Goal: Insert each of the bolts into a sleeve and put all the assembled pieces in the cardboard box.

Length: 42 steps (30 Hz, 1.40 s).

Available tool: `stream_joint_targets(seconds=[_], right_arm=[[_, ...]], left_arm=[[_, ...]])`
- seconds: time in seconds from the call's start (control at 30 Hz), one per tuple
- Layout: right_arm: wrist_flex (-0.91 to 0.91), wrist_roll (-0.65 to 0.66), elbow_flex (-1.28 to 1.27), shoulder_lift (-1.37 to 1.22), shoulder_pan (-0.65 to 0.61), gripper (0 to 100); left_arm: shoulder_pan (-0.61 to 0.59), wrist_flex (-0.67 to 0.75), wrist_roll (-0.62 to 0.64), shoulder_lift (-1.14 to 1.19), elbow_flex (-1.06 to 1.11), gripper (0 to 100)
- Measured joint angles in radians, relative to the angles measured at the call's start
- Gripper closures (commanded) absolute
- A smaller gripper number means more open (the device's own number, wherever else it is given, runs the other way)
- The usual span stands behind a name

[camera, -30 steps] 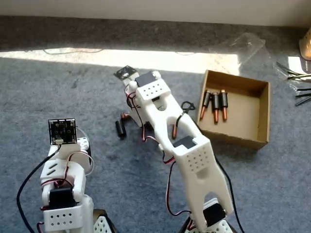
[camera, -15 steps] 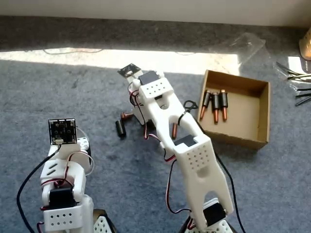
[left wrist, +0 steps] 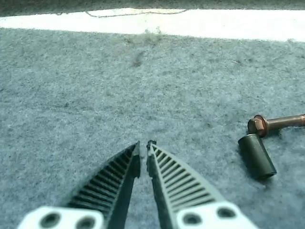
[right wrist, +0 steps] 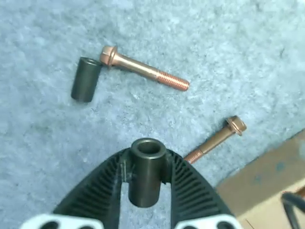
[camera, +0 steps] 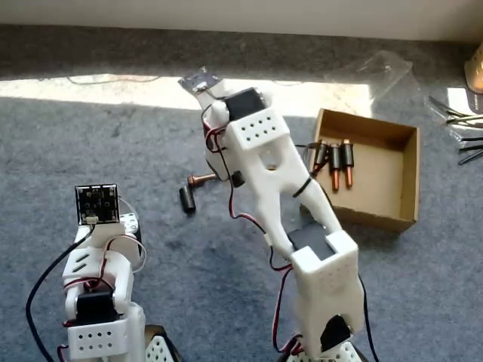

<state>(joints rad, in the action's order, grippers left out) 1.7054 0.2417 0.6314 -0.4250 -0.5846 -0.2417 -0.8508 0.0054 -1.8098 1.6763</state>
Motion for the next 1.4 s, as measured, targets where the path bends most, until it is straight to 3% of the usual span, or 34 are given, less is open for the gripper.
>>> stream_joint_targets(seconds=[0.3,0.53,0.67,0.87,1.4], right_arm=[[0.038,0.000,-0.003,0.381,0.003,99.4],[0.038,0.000,-0.078,0.689,0.143,99.4],[0.038,0.000,-0.241,0.876,0.210,99.4],[0.005,0.000,-0.525,1.183,0.278,99.4],[-0.489,0.000,-1.608,1.932,0.453,99.4]], left_arm=[[0.000,0.000,0.000,0.000,0.000,96],[0.000,0.009,-0.038,0.000,0.000,96],[0.000,0.009,-0.130,0.000,0.000,96],[0.000,0.009,-0.144,0.000,0.000,96],[0.000,0.009,-0.150,0.000,0.000,96]])
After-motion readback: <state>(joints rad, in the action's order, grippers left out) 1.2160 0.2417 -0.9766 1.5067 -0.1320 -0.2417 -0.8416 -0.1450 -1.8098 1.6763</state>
